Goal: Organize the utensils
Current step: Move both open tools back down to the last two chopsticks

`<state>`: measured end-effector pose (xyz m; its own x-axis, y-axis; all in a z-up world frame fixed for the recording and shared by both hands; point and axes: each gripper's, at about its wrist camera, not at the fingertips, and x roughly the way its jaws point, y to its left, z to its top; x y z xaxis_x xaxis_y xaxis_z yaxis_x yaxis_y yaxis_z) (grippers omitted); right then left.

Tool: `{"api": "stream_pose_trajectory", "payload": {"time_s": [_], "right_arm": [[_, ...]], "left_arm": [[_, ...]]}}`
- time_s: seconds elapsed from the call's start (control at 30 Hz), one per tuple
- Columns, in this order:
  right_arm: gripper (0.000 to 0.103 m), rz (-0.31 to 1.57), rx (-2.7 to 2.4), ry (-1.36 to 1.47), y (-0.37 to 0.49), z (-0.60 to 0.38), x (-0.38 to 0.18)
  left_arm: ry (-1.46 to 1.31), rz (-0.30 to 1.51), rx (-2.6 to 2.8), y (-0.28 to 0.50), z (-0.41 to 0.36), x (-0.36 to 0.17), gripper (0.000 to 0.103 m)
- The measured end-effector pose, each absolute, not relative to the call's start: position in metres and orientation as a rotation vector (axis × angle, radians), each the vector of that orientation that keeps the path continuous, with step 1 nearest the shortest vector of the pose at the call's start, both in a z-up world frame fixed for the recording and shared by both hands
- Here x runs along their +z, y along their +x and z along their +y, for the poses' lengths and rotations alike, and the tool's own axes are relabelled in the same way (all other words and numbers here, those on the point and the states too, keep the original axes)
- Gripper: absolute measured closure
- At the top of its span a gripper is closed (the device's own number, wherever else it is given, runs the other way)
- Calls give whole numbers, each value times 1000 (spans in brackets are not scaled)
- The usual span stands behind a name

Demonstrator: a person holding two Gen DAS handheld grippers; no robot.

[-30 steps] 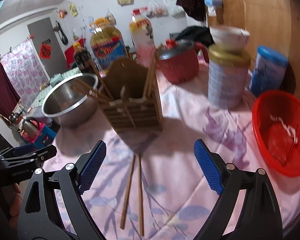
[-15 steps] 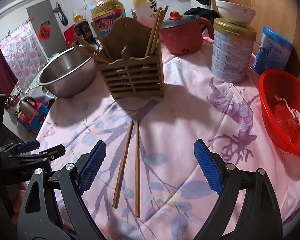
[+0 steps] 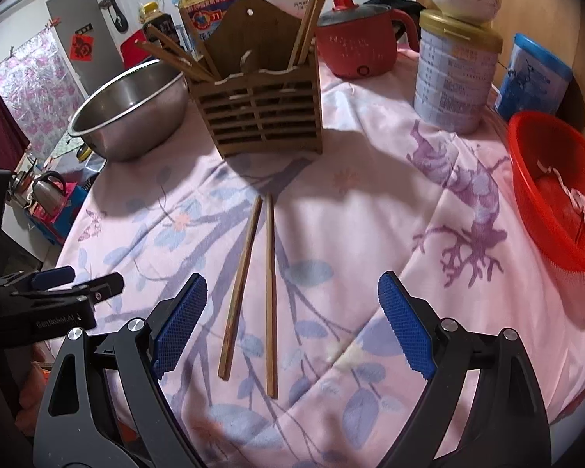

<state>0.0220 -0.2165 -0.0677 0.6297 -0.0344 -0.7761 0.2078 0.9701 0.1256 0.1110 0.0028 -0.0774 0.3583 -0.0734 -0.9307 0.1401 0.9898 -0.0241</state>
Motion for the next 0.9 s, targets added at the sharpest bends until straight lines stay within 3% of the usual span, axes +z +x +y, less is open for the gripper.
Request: {"api": "stream_pose_trajectory", "payload": {"time_s": [0.47,0.9], "right_arm": [[16,958,-198,257,-53,-186,-101],[16,838,-73,231,-78,-234,-72]], "left_arm": [[184,1230,-166,78,39,-125,12],[110,1152,-45,27,6,-90,12]]}}
